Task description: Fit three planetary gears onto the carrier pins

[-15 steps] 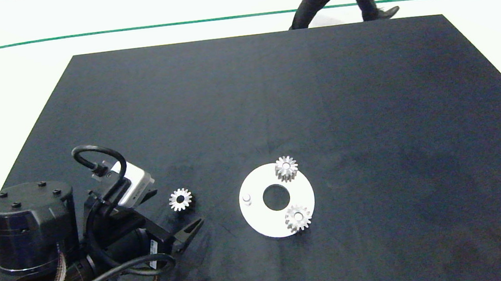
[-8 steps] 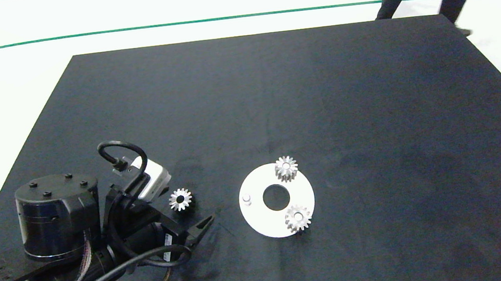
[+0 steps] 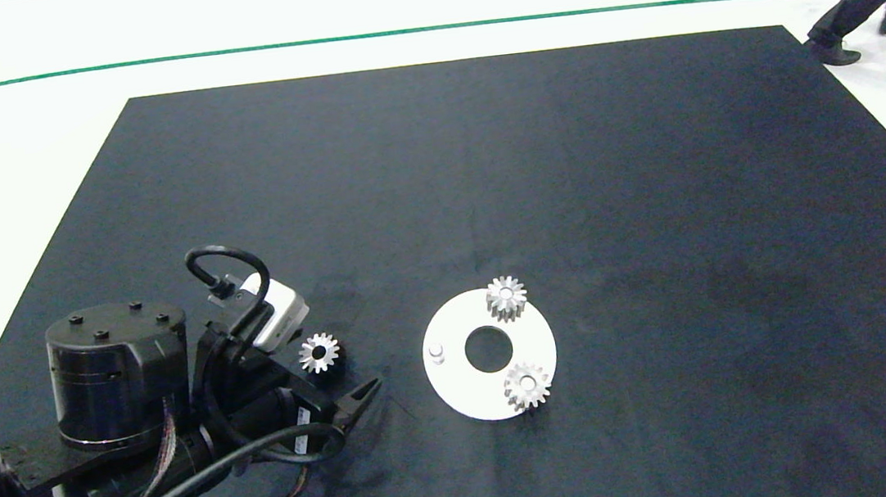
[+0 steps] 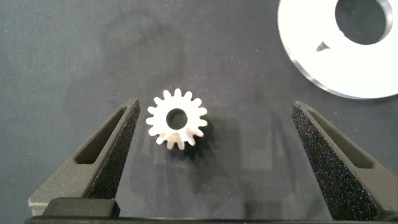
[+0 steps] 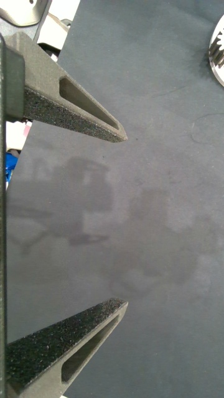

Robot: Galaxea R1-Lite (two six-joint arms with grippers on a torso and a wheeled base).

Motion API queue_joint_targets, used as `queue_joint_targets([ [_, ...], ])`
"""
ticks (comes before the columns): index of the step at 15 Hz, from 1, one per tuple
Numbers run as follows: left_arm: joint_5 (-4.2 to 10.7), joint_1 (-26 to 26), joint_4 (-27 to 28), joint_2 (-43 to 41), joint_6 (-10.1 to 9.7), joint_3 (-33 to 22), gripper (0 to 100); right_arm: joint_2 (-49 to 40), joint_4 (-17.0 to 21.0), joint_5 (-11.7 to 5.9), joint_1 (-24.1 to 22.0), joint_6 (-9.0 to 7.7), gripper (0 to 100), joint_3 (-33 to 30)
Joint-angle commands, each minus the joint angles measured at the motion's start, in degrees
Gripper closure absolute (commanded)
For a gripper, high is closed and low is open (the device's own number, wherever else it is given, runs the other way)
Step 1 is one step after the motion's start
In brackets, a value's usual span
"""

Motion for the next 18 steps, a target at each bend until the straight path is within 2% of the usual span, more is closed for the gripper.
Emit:
queue_joint_targets([
  [1, 0.19, 0.2, -0.3, 1.2, 0.13, -0.6, 0, 0.0, 0.2, -0.03, 0.0, -0.49, 0, 0.1],
  [9, 0.28, 2.2, -0.2, 2.2, 1.01, -0.9, 0, -0.4, 0.2, -0.03, 0.0, -0.58, 0, 0.1],
  [15, 0.28, 2.2, -0.2, 2.9, 0.92, -0.7, 0, -0.7, 0.2, -0.03, 0.0, -0.58, 0, 0.1],
  [18, 0.28, 2.3, -0.2, 3.3, 0.83, -0.6, 4, -0.8, 0.2, -0.03, 0.0, -0.58, 0, 0.1],
])
